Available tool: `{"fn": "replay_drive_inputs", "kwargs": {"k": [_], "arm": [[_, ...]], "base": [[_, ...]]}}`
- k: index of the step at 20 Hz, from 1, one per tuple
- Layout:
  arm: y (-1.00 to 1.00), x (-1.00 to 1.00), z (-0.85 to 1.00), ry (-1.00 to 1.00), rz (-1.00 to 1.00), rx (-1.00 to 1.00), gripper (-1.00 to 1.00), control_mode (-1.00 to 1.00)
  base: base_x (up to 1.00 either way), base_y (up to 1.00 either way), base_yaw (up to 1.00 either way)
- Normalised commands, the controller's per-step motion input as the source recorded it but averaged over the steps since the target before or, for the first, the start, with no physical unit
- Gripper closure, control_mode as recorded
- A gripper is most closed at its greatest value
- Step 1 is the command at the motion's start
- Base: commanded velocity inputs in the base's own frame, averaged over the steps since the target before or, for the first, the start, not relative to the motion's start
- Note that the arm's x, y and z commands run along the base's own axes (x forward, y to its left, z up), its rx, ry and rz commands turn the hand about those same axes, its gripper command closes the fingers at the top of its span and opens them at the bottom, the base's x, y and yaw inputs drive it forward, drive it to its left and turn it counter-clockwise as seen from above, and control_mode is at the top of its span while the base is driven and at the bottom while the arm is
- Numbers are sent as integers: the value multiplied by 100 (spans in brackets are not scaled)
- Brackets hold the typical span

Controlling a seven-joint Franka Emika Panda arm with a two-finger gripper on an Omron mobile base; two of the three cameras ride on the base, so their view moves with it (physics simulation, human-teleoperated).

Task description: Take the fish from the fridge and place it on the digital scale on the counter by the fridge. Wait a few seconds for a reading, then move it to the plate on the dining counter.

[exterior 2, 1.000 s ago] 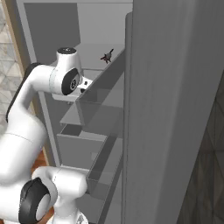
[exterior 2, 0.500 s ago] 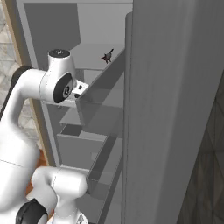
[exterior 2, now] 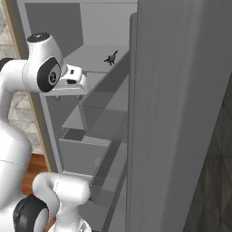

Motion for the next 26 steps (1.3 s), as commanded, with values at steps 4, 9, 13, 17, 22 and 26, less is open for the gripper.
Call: {"fn": "replay_drive_inputs", "kwargs": {"k": [4, 9, 13, 17, 22, 26], "arm": [[0, 29, 71, -9, 0, -11, -100, -100], [0, 25, 43, -15, 0, 1, -100, -100], [0, 31, 17, -13, 0, 1, -100, -100], [11, 3, 5, -18, 3, 0, -100, -100], [5, 0, 2, -26, 4, 0, -100, -100], [0, 3, 0, -18, 0, 0, -100, -100]], "base": [[0, 0, 0], [0, 0, 0], [0, 0, 0], [0, 0, 0], [0, 0, 0], [0, 0, 0]]}}
